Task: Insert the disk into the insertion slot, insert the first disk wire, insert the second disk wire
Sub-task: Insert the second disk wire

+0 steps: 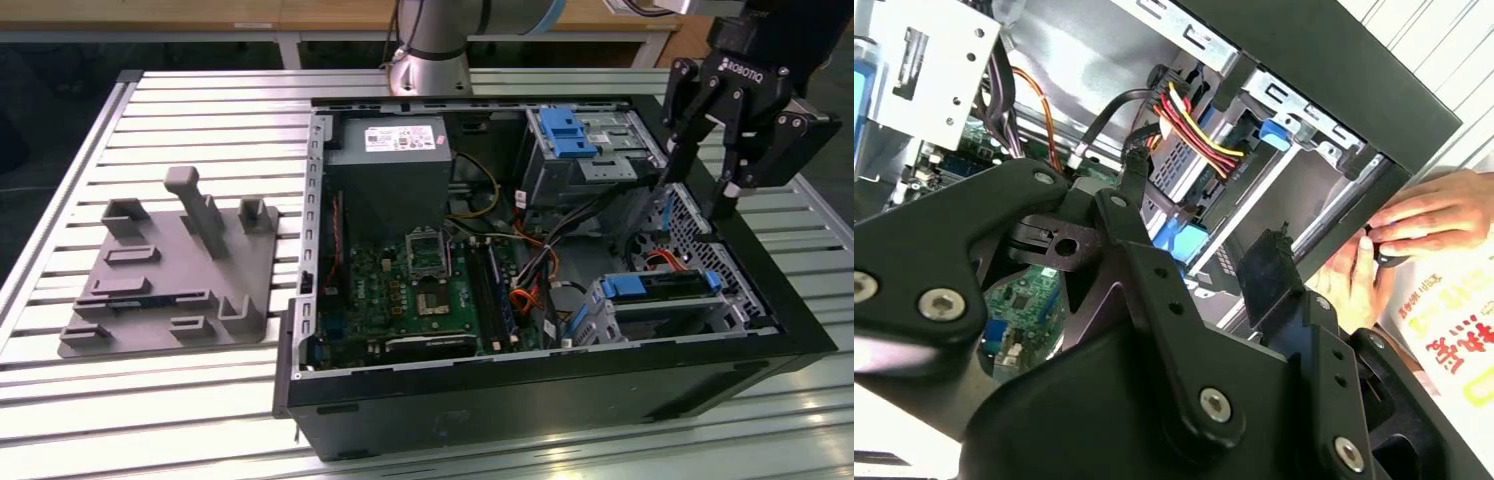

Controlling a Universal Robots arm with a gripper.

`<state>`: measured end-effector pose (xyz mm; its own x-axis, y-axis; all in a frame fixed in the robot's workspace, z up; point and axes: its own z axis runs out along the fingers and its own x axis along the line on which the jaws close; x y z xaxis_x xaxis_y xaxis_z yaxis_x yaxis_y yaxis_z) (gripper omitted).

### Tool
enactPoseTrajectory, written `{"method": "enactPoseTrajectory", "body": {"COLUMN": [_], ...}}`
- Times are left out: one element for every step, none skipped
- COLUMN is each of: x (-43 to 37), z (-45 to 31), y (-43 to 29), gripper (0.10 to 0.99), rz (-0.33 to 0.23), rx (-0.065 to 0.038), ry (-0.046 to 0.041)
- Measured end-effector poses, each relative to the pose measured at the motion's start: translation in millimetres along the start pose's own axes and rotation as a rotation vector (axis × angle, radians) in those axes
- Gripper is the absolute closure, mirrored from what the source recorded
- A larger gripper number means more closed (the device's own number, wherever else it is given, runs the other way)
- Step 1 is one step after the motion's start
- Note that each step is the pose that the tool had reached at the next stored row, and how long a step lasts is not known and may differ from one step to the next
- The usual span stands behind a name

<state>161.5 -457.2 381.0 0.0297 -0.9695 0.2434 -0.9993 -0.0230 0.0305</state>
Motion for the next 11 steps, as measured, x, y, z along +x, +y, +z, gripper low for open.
{"method": "enactPoseTrajectory", "body": {"x": [0.6,1.2,1.5,1.8,2.0,2.1,2.1,2.1,2.1,2.1,2.1], "z": [0.3,0.4,0.7,0.8,0.9,0.8,0.8,0.9,1.0,1.0,1.1], "y": [0.0,0.0,0.1,0.1,0.1,0.1,0.1,0.1,0.1,0.1,0.1], "gripper": [0.447,0.447,0.447,0.447,0.431,0.431,0.376,0.318,0.318,0.318,0.255], "rz": [0.000,0.000,0.000,0.000,0.000,0.000,0.000,0.000,0.000,0.000,0.000], "rx": [0.000,0.000,0.000,0.000,0.000,0.000,0.000,0.000,0.000,0.000,0.000], "ry": [0.0009,0.0017,0.0024,0.0032,0.0041,0.0050,0.0057,0.0062,0.0072,0.0081,0.0088]}}
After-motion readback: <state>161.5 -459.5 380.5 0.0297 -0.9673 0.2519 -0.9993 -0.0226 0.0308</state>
